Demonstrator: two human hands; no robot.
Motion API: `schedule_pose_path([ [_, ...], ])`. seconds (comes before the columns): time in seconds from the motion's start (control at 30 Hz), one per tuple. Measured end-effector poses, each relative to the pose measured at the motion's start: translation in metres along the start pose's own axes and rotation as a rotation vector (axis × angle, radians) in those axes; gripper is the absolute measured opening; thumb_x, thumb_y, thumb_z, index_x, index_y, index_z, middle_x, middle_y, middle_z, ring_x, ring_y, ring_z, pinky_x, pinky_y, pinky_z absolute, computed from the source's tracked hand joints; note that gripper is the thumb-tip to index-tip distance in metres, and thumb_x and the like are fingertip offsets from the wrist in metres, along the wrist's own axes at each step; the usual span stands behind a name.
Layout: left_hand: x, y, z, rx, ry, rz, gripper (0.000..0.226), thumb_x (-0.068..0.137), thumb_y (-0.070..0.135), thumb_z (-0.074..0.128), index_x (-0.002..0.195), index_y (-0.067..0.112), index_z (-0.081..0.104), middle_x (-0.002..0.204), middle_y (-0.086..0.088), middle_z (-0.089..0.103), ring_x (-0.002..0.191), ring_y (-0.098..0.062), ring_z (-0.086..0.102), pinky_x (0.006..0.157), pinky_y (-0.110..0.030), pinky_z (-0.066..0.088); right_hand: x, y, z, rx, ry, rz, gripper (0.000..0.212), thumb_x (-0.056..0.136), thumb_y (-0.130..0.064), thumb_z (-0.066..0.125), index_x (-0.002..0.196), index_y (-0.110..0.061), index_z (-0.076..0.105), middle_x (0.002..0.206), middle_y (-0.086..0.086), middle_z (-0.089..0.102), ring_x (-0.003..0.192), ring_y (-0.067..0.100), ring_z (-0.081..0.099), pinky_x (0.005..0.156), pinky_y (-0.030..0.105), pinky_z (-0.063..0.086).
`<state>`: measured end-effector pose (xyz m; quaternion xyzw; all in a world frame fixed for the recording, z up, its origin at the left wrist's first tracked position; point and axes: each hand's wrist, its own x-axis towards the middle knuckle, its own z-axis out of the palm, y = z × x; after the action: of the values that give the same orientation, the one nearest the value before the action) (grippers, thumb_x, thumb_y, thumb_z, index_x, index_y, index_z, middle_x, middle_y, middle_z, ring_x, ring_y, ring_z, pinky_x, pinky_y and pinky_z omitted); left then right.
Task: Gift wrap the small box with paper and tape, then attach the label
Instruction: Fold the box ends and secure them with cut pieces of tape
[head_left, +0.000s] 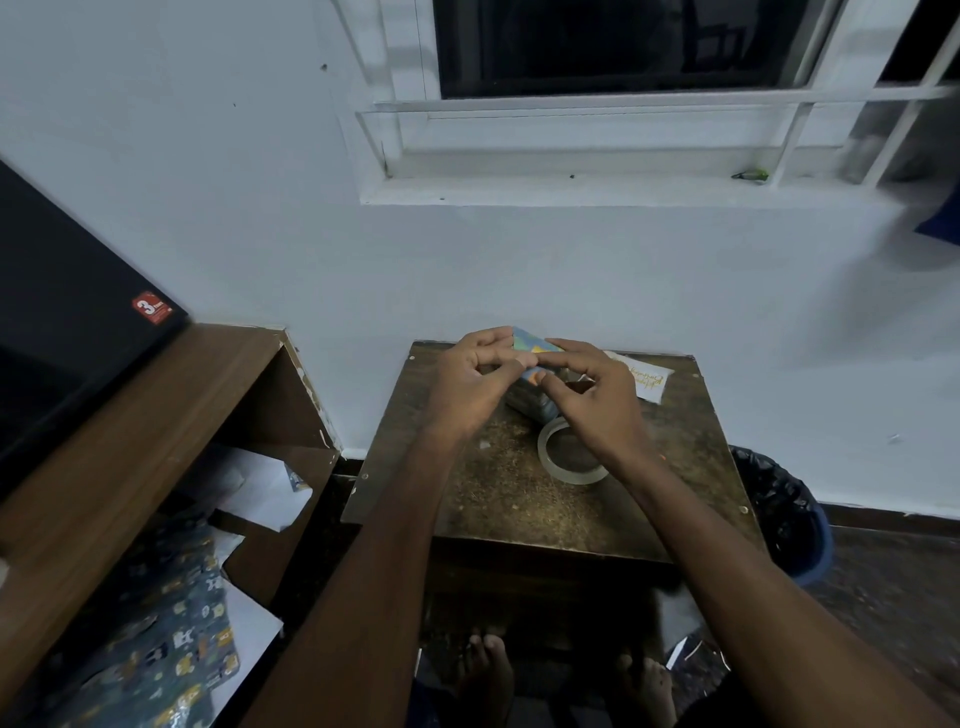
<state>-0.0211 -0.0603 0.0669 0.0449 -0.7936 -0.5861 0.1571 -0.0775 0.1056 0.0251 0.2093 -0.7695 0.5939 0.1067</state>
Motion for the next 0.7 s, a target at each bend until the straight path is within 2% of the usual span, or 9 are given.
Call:
schedule_pose_path([
  [0.07,0.0,-0.003,0.0,0.066,0.01,0.034,0.016,0.096,0.026,0.077,0.109,0.019,0.084,0.14,0.01,0.064,0.127,0.002,0.056,0.08,0.007,0.036,-0.001,-0.001,0.001,0.058,0.017,0.038,0.018,0.09,-0.014,0.078,0.101,-0.027,0.084,0.112,-0.01,0.076,0.109,0.005,0.067,0.09,0.037,0.057],
  [0.17,0.001,-0.008,0.003,0.083,0.032,0.059,0.012,0.094,0.024,0.08,0.104,0.021,0.085,0.138,0.012,0.065,0.123,0.008,0.057,0.083,0.006,0.037,-0.001,-0.001,0.002,0.092,0.026,0.053,0.014,0.088,-0.015,0.08,0.096,-0.026,0.083,0.112,-0.009,0.076,0.118,0.004,0.065,0.098,0.037,0.054],
  [0.23,0.003,-0.013,0.005,0.069,0.044,0.077,0.011,0.09,0.02,0.083,0.101,0.023,0.086,0.137,0.011,0.066,0.121,0.011,0.057,0.085,0.004,0.04,-0.002,-0.002,0.003,0.094,0.029,0.057,0.013,0.086,-0.017,0.082,0.096,-0.025,0.083,0.114,-0.009,0.076,0.119,0.002,0.064,0.095,0.032,0.055],
  [0.4,0.007,-0.017,0.009,0.066,0.092,0.094,0.018,0.084,0.012,0.087,0.1,0.021,0.086,0.132,0.008,0.067,0.12,0.007,0.059,0.086,0.0,0.044,-0.002,-0.004,0.002,0.1,0.029,0.065,0.014,0.086,-0.018,0.084,0.099,-0.023,0.082,0.119,-0.005,0.075,0.119,-0.002,0.063,0.083,0.007,0.048],
  [0.53,0.008,-0.019,0.01,0.077,0.106,0.099,0.02,0.082,0.012,0.089,0.1,0.022,0.086,0.132,0.008,0.068,0.122,0.003,0.06,0.088,-0.001,0.046,-0.002,-0.004,0.002,0.099,0.034,0.074,0.015,0.086,-0.018,0.084,0.101,-0.021,0.082,0.12,-0.004,0.075,0.119,0.0,0.064,0.082,0.006,0.047],
  [0.7,0.009,-0.021,0.012,0.053,0.102,0.099,0.02,0.084,0.011,0.087,0.102,0.02,0.086,0.131,0.009,0.068,0.12,0.005,0.061,0.087,-0.003,0.047,-0.001,-0.003,0.002,0.088,0.035,0.066,0.016,0.086,-0.019,0.084,0.102,-0.021,0.082,0.119,-0.004,0.075,0.12,-0.001,0.063,0.082,0.004,0.046],
])
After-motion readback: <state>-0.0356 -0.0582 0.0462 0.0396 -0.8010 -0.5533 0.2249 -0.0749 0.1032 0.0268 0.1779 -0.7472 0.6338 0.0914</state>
